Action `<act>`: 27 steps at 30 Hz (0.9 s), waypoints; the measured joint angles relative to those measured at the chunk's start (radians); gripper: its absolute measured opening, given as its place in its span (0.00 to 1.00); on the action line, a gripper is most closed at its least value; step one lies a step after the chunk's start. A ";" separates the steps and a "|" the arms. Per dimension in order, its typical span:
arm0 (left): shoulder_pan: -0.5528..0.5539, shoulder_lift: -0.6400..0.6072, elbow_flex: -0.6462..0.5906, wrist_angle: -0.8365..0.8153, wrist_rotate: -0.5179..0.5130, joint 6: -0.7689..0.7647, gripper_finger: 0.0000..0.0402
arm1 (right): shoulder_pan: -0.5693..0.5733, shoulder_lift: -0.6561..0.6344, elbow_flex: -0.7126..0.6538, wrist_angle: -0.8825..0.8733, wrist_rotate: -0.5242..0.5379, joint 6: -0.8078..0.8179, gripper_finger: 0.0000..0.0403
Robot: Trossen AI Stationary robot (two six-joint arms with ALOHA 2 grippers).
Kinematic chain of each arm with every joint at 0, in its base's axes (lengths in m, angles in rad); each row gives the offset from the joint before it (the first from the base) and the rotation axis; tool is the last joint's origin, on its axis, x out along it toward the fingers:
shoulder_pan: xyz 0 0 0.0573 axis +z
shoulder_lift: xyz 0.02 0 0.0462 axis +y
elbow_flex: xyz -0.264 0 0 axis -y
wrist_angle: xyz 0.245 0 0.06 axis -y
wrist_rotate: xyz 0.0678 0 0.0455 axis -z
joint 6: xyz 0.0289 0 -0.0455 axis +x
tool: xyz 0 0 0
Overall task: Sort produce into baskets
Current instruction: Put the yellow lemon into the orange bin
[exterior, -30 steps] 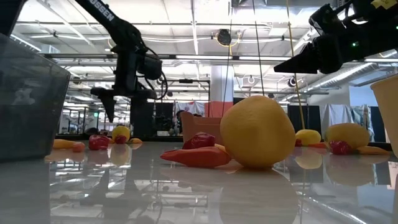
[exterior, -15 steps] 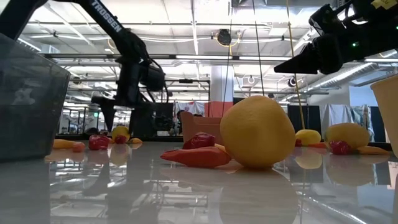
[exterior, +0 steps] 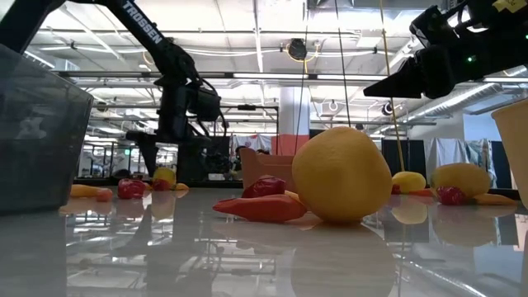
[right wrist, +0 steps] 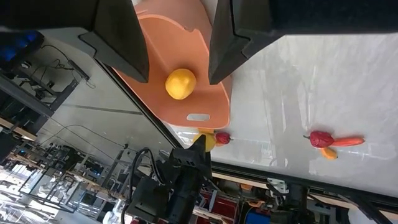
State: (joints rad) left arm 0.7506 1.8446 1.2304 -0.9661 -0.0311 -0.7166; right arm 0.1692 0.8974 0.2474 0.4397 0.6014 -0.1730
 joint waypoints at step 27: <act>-0.079 -0.180 0.001 -0.008 -0.029 0.129 0.59 | 0.000 0.000 0.000 0.005 0.000 0.000 0.39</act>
State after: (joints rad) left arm 0.6712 1.6651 1.2315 -0.9737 -0.0602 -0.5876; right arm 0.1692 0.8976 0.2470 0.4444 0.6014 -0.1728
